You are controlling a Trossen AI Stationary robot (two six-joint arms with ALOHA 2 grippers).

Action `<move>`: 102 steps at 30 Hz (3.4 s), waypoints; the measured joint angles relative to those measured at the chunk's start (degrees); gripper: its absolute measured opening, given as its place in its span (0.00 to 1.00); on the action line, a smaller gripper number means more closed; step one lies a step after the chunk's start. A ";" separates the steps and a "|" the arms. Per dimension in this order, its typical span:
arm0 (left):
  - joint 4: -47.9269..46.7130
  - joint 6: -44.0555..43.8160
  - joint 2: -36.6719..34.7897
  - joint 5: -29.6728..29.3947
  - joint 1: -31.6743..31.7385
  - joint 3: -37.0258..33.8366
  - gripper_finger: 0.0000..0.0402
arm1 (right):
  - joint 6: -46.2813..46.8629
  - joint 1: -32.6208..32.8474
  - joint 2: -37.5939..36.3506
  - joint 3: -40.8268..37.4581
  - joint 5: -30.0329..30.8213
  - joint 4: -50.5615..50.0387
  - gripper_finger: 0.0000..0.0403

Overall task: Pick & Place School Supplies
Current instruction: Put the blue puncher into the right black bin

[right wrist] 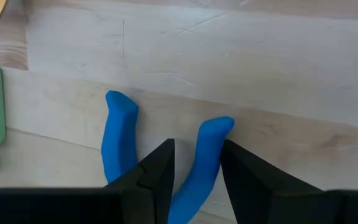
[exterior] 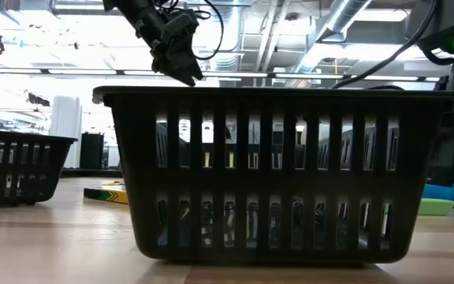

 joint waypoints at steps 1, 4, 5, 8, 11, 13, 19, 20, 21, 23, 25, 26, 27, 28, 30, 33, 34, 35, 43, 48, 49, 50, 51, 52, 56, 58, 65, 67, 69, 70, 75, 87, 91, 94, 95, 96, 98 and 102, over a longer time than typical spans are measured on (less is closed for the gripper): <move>-0.01 0.03 0.00 0.00 0.15 0.00 0.59 | 0.00 -0.25 0.01 0.00 -0.14 -0.01 0.30; 0.01 0.07 0.00 0.02 0.59 0.00 0.59 | -0.01 -1.19 0.03 -0.02 -0.67 -0.25 0.28; -0.03 0.07 0.00 -0.01 0.71 0.00 0.59 | -0.01 -1.49 0.03 -0.02 -0.86 -0.38 0.26; 0.43 0.07 -0.04 -0.01 1.23 -0.57 0.59 | -0.03 -2.23 0.05 -0.10 -1.28 -0.84 0.15; 0.41 -0.25 -0.04 0.23 1.77 -3.13 0.59 | -0.77 -2.63 0.05 -0.13 -1.37 -0.98 0.06; 0.57 -1.40 -0.04 2.04 2.21 -5.12 0.59 | -1.43 -3.00 0.07 -0.13 -1.76 -0.96 0.06; 3.12 -4.07 -1.44 2.60 1.66 -8.11 0.55 | -1.79 -3.09 -0.39 -0.28 -1.66 0.28 0.06; 4.46 -3.95 -2.60 2.60 1.53 -8.07 0.54 | -2.14 -3.09 -0.64 -0.33 -1.39 0.91 0.06; 5.17 -3.91 -3.96 2.61 1.57 -8.07 0.52 | -2.19 -3.13 -0.91 -0.51 -0.70 2.29 0.06; 8.33 -3.86 -6.68 2.62 1.59 -8.07 0.49 | -2.20 -3.38 -1.85 -0.29 1.99 5.47 0.06; 10.42 -3.97 -9.87 2.11 1.85 -8.06 0.46 | -2.98 -3.42 -3.55 -0.34 5.12 7.76 0.06; 11.72 -4.00 -11.66 1.98 2.11 -8.02 0.45 | -4.02 -3.82 -4.19 -0.35 5.95 9.56 0.06; 11.97 -4.02 -13.24 1.96 2.55 -8.02 0.43 | -5.36 -4.36 -4.84 -0.35 6.47 11.56 0.06; 12.71 -4.03 -14.69 1.94 2.80 -7.97 0.42 | -6.79 -5.14 -5.54 -0.32 6.94 13.78 0.06; 12.33 -4.53 -17.49 1.70 3.64 -7.95 0.41 | -10.29 -6.94 -6.80 -0.28 8.01 17.73 0.06; 11.87 -4.62 -21.05 1.16 4.13 -7.96 0.39 | -17.22 -9.35 -7.06 -0.28 7.77 25.48 0.06; 12.35 -4.56 -21.87 0.68 4.19 -7.93 0.38 | -19.16 -10.12 -6.82 -0.28 6.85 28.18 0.06; 12.32 -4.57 -22.73 0.50 4.17 -7.92 0.38 | -20.87 -10.92 -6.52 -0.26 5.78 31.15 0.06; 9.37 -5.71 -24.08 0.38 4.17 -8.03 0.37 | -28.05 -12.80 -0.05 3.36 -1.93 45.23 0.06; 9.50 -5.95 -22.88 0.14 4.19 -8.63 0.37 | -29.24 -10.51 7.18 9.24 -7.68 45.03 0.06; 9.00 -5.93 -22.55 0.13 4.19 -8.70 0.37 | -29.23 -9.69 8.93 10.78 -8.66 45.07 0.06; 9.11 -5.92 -22.29 0.13 4.19 -8.70 0.37 | -29.20 -8.80 10.67 12.24 -9.00 45.35 0.06; 9.10 -5.92 -22.17 0.15 4.22 -8.70 0.37 | -28.87 -7.97 12.13 13.39 -9.02 45.42 0.06; 9.04 -5.81 -21.96 0.15 4.21 -8.70 0.37 | -28.65 -7.31 13.45 14.43 -9.07 45.46 0.06; 9.10 -4.74 -21.11 0.17 4.19 -8.74 0.37 | -27.09 -5.76 16.56 16.21 -8.97 47.75 0.06; 9.01 -4.51 -21.03 0.21 4.22 -8.72 0.37 | -26.13 -5.12 17.52 17.03 -8.75 48.09 0.06; 8.93 -3.06 -20.72 1.00 4.22 -8.70 0.37 | -25.45 -3.62 22.78 20.59 -10.32 47.91 0.06; 8.84 -2.97 -20.70 1.00 4.20 -8.70 0.37 | -25.47 -3.48 24.79 21.78 -11.22 48.09 0.06; 8.86 -2.93 -20.72 1.00 4.22 -8.70 0.37 | -25.49 -3.45 26.24 22.37 -12.42 47.53 0.06; 8.82 -2.94 -20.72 1.00 4.22 -8.70 0.37 | -25.48 -3.54 26.98 22.80 -13.07 47.62 0.06; 8.76 -2.95 -20.72 1.00 4.20 -8.70 0.37 | -25.58 -3.44 28.21 23.49 -14.60 47.57 0.06; 8.52 -3.10 -20.72 1.00 4.19 -8.70 0.37 | -29.74 -4.25 27.61 23.50 -14.27 47.15 0.38; 8.48 -3.10 -20.72 0.98 4.19 -8.70 0.37 | -30.07 -4.78 27.61 23.50 -14.22 47.43 0.47; 8.45 -3.10 -20.72 0.98 4.19 -8.70 0.37 | -30.10 -5.39 27.61 23.50 -14.22 49.53 0.50; 8.45 -3.10 -20.72 0.98 4.19 -8.70 0.37 | -30.14 -5.71 27.61 23.50 -14.20 50.39 0.51; 8.45 -3.10 -20.72 0.98 4.19 -8.70 0.37 | -30.36 -6.06 27.61 23.50 -14.18 51.17 0.51; 8.43 -3.10 -20.72 0.98 4.19 -8.70 0.37 | -30.71 -6.84 27.61 23.50 -14.12 51.76 0.51; 8.42 -3.10 -20.72 0.98 4.19 -8.70 0.37 | -32.13 -8.44 27.61 23.50 -14.07 53.40 0.49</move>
